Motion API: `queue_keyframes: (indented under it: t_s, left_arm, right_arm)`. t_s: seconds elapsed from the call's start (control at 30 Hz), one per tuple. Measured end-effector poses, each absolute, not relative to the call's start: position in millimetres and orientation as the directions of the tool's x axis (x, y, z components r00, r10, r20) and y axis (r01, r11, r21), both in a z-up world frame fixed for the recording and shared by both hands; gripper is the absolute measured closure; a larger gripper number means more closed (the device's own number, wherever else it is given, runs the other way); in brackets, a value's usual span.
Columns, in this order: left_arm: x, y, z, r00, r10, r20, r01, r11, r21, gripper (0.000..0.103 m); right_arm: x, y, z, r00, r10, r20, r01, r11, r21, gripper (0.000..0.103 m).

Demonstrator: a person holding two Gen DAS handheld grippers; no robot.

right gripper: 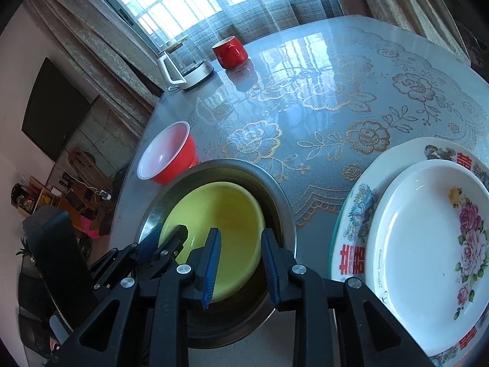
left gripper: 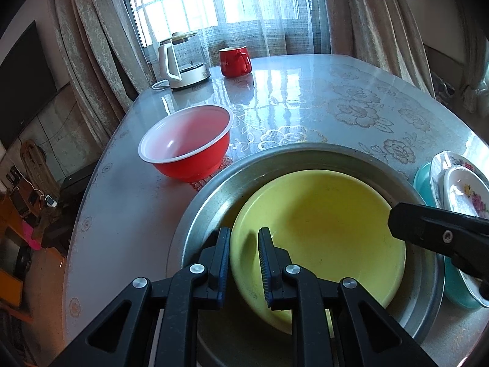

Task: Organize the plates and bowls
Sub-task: 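Open both grippers to release the yellow bowl rim and withdraw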

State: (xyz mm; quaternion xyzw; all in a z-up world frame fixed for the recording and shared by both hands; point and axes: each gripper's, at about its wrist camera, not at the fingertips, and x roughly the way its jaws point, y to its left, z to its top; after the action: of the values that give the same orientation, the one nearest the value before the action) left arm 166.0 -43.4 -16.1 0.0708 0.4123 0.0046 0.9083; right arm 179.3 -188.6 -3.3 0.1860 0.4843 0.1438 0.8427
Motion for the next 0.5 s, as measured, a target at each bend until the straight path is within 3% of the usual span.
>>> queue_keyframes:
  t_s: [0.17,0.4,0.5]
  left_arm:
    - [166.4,-40.1,-13.6,0.655,0.039,-0.754,0.05,0.994,0.094,0.081]
    - [159.1,-40.6,2.1,0.686,0.023,-0.727,0.048,0.996,0.077,0.052]
    - [155.2,-41.6,9.2,0.706,0.03,-0.708,0.048,0.995,0.09,0.046]
  right_arm:
    - [176.0,-191.5,-2.7,0.494,0.429,-0.757,-0.059,0.885,0.462,0.075]
    - [175.3,-189.9,-2.9,0.495,0.446,-0.746,-0.064,0.875,0.48,0.075]
    - [174.9,-190.9,-2.1,0.501,0.465,-0.729,-0.069,0.862,0.503,0.074]
